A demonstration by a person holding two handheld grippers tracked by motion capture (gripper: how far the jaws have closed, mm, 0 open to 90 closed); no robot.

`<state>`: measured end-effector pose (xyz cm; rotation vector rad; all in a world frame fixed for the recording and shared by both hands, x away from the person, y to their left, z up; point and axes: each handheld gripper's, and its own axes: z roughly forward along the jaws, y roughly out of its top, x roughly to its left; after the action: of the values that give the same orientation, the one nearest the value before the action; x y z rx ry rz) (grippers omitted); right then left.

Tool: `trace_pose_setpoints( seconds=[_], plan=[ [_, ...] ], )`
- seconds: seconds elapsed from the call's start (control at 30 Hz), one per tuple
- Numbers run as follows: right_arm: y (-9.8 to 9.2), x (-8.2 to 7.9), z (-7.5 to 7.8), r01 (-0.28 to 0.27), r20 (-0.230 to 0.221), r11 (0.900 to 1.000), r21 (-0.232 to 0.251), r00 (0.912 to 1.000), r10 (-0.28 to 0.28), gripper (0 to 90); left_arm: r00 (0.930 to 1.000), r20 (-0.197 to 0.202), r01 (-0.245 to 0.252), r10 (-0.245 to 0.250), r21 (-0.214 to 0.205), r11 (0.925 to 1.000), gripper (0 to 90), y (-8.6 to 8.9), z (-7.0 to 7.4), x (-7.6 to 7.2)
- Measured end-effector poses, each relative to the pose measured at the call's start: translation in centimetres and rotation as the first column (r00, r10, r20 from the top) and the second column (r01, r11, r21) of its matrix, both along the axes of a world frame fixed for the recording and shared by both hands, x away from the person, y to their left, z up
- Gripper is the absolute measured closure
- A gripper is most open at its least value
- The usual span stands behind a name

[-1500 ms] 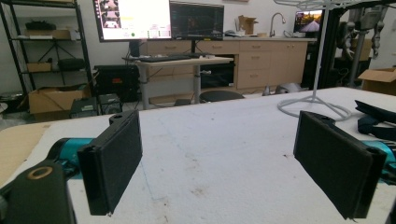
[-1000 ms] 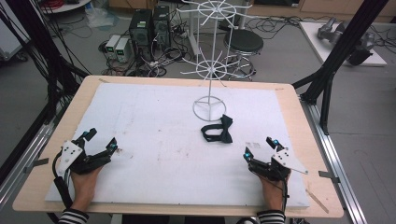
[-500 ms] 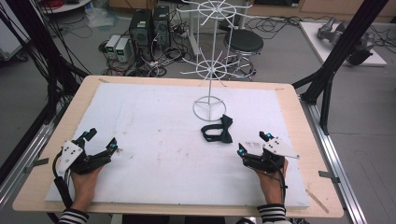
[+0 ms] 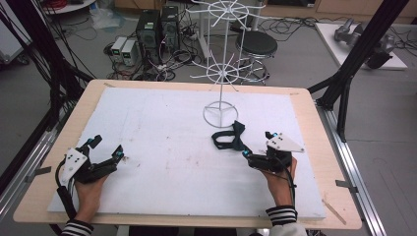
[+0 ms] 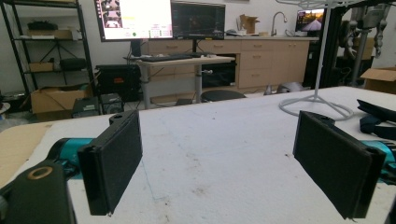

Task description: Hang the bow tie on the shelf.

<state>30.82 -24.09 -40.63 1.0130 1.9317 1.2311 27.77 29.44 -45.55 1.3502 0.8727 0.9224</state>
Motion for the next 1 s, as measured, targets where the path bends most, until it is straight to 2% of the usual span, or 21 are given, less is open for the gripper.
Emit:
trace_pose_setpoints(
  seconds=[0.03, 0.07, 0.13, 0.33, 0.63, 0.87, 1.0],
  plan=[
    [0.4, 0.3, 0.0, -0.003, -0.023, 0.9999, -0.015, 0.9997, 0.003, 10.3, 1.0, 0.0, 0.0, 0.0, 0.0, 1.0, 15.9, 0.0, 0.0, 0.0],
    [0.4, 0.3, 0.0, -0.003, -0.023, 0.9999, -0.015, 0.9997, 0.003, 10.3, 1.0, 0.0, 0.001, -0.001, 0.002, 1.0, 15.9, 0.0, 0.0, 0.0],
    [0.9, 0.9, 0.0, -0.012, -0.056, 0.9995, -0.03, 0.9984, 0.01, 10.3, 1.0, 0.0, 0.0, 0.0, -0.001, 1.0, 16.0, 0.0, 0.0, 0.0],
    [1.8, 1.9, 0.2, -0.016, -0.092, 0.9989, -0.044, 0.9957, 0.012, 10.3, 1.0, 0.001, 0.001, -0.001, 0.0, 1.0, 15.9, 0.0, 0.0, 0.0],
    [3.3, 3.3, -0.3, -0.033, -0.165, 0.9933, -0.111, 0.9862, 0.014, 10.3, 1.0, -0.001, 0.001, -0.001, 0.0, 1.0, 15.9, 0.0, 0.0, 0.0],
    [3.9, 4.2, -0.8, -0.035, -0.197, 0.9896, -0.14, 0.9803, 0.007, 10.3, 1.0, -0.002, 0.002, -0.002, 0.001, 1.0, 16.0, 0.0, 0.0, 0.0],
    [4.1, 4.5, -0.8, -0.034, -0.21, 0.9899, -0.138, 0.9777, 0.004, 10.3, 1.0, -0.004, 0.002, -0.002, 0.001, 1.0, 16.0, 0.0, 0.0, 0.0]
  ],
)
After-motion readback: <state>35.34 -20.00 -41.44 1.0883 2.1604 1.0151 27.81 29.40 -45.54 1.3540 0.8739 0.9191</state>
